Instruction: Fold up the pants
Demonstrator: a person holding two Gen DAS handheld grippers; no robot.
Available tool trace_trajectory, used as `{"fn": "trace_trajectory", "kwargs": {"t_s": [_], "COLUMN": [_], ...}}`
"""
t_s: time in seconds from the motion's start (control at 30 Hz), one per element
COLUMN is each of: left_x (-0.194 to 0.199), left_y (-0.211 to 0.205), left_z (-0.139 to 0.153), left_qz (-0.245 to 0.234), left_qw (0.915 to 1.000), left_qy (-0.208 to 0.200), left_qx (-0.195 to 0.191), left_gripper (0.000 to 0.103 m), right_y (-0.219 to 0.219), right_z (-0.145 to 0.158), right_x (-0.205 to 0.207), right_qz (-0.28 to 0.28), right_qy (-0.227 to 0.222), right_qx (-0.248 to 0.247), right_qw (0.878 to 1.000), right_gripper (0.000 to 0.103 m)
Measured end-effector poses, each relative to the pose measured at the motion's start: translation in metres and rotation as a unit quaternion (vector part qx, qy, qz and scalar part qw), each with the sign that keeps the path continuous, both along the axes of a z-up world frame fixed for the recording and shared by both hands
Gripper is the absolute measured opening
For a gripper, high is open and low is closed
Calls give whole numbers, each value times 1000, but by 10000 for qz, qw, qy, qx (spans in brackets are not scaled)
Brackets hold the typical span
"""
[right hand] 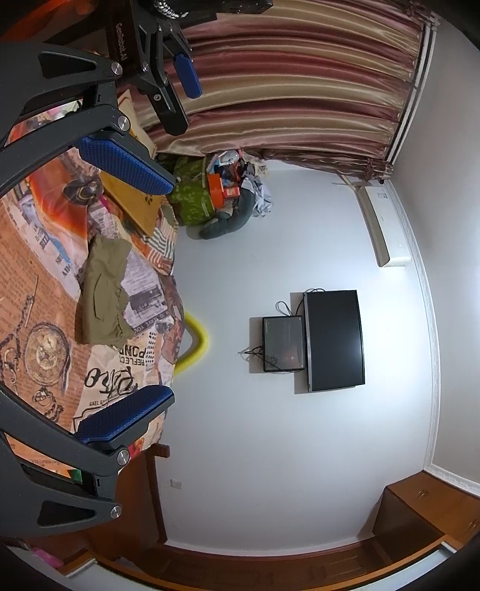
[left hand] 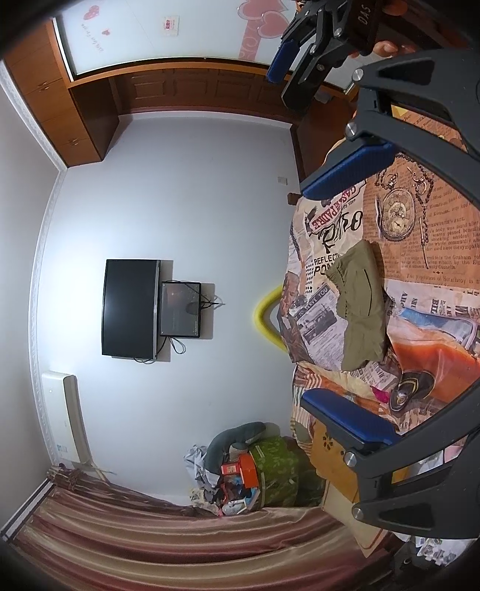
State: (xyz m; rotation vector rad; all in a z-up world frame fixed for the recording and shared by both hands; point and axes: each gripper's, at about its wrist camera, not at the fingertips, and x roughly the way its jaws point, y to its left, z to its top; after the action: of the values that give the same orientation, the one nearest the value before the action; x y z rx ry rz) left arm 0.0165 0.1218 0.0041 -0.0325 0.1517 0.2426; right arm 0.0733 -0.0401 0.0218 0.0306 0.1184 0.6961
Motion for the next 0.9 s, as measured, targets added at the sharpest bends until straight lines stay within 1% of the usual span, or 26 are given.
{"fn": "trace_trajectory", "kwargs": {"t_s": [0.57,0.7,0.9], "left_x": [2,2,3], "left_y": [-1,-3,-6], "left_z": [-1,-1,-1], "left_qz": [-130,-163,-304], "left_qw": [9999,9998,9995], "left_qy": [46,46,94], "left_qx": [22,77,79], "left_gripper": [103,103,103], "right_y": [-3,-4,-5], "right_z": [0,1,2], "right_x": [1,1,1], "right_qz": [-11,-7,9], "right_qy": [64,80,99], "right_qx": [65,84,109], "right_qw": [10000,9999,9999], "right_gripper": [102,102,102]}}
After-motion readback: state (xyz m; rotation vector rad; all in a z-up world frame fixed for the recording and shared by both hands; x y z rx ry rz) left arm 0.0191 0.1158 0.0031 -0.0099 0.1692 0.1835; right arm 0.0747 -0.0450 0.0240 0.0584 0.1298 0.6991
